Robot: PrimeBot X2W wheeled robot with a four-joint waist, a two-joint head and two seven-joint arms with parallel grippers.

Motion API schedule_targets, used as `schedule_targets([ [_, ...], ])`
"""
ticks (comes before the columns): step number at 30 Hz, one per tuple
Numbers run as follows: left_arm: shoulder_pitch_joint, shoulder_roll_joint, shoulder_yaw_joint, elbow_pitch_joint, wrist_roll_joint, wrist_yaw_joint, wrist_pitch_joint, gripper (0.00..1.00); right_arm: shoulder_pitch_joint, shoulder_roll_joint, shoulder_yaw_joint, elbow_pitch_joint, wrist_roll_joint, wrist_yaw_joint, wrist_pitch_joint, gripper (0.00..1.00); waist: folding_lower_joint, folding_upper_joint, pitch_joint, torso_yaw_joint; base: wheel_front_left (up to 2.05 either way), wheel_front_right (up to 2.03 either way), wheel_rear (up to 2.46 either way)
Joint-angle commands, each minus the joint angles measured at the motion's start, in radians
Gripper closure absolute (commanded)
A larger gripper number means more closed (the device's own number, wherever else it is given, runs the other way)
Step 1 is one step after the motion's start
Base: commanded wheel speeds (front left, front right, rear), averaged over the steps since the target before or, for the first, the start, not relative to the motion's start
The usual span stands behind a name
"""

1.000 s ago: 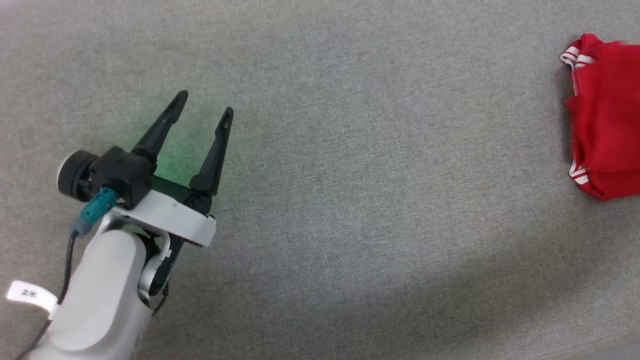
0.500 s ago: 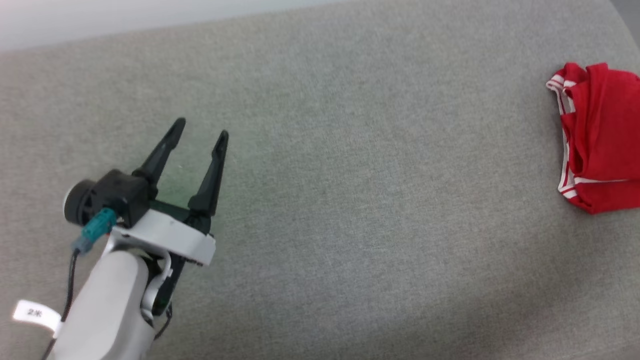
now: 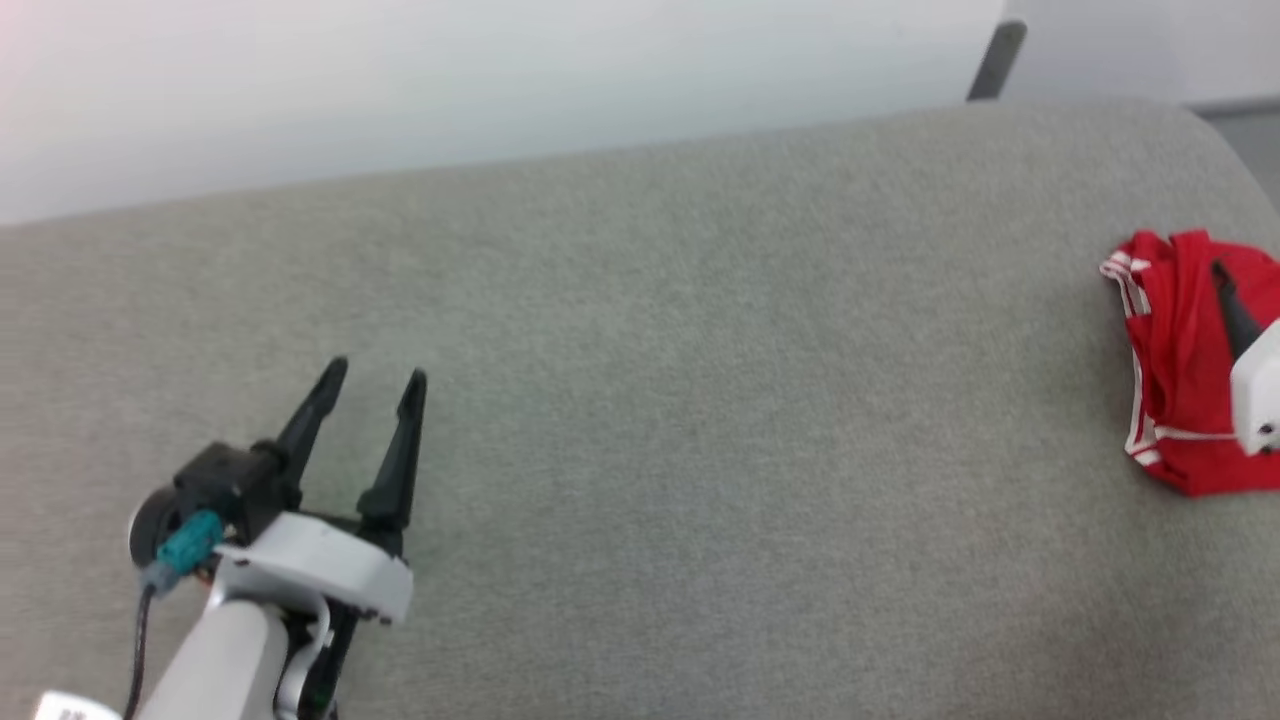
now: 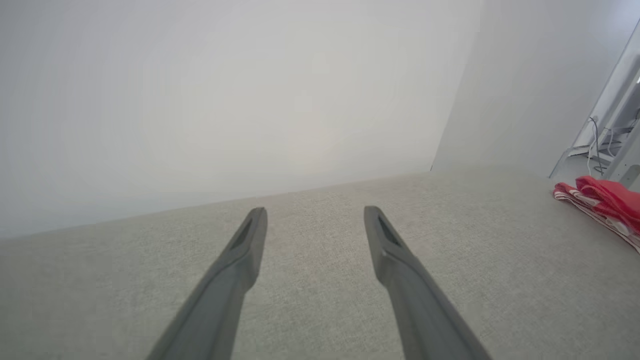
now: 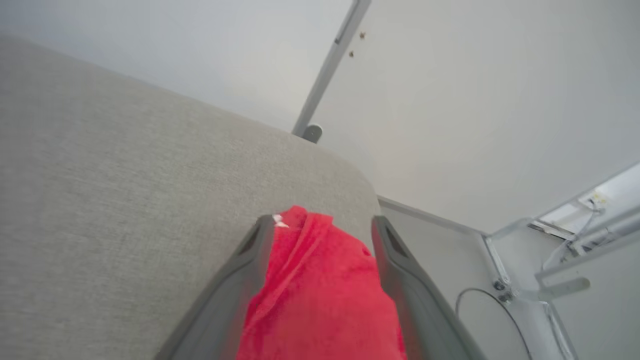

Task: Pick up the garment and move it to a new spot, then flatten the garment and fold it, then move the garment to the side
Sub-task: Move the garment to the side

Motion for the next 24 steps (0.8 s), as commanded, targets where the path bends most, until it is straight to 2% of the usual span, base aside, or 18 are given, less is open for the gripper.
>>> schedule_targets([
  [1, 0.023, -0.003, 0.007, 0.003, -0.009, 0.008, -0.003, 0.00, 0.028, 0.008, -0.020, -0.015, 0.016, -0.001, -0.004, 0.00, 0.0000, 0.0000, -0.075, 0.058, 0.00, 0.00, 0.00],
  [12, 0.192, -0.014, 0.085, -0.018, -0.029, 0.030, -0.004, 0.00, 0.298, 0.058, -0.162, -0.187, 0.044, -0.001, -0.005, 0.00, 0.0000, 0.0000, -0.186, 0.140, 0.00, 0.00, 0.00],
  [24, 0.308, -0.025, 0.154, -0.024, -0.021, 0.043, -0.003, 0.00, 0.599, 0.134, -0.393, -0.491, -0.037, -0.001, -0.005, 0.00, 0.0000, 0.0000, -0.244, 0.201, 0.00, 0.00, 0.00],
])
